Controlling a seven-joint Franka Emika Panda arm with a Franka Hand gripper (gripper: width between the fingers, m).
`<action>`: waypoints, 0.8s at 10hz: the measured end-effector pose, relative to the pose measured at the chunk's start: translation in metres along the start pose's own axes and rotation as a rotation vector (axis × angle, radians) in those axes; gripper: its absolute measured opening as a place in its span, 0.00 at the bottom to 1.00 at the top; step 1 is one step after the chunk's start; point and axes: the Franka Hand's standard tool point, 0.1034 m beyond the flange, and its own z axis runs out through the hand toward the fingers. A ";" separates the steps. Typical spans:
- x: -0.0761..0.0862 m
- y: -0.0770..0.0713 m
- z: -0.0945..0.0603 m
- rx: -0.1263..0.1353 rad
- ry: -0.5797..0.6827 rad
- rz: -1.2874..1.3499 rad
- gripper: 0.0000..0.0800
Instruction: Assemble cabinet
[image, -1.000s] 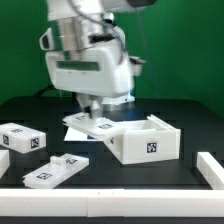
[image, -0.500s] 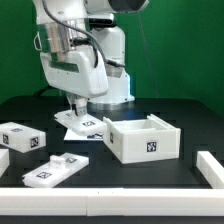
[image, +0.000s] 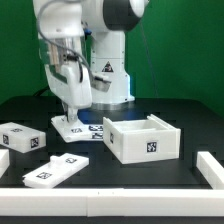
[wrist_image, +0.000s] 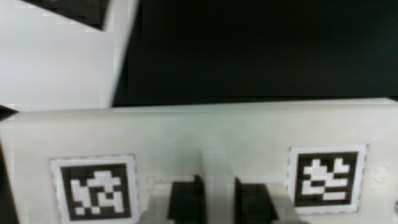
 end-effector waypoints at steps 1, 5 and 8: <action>-0.003 -0.001 0.001 -0.003 -0.014 0.003 0.08; -0.003 0.017 0.016 -0.022 -0.021 0.048 0.08; -0.010 0.016 0.022 -0.030 -0.030 0.049 0.08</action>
Offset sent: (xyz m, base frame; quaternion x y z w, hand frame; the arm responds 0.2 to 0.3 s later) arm -0.0303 -0.0117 -0.0167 0.0048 -0.0127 0.0899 0.9959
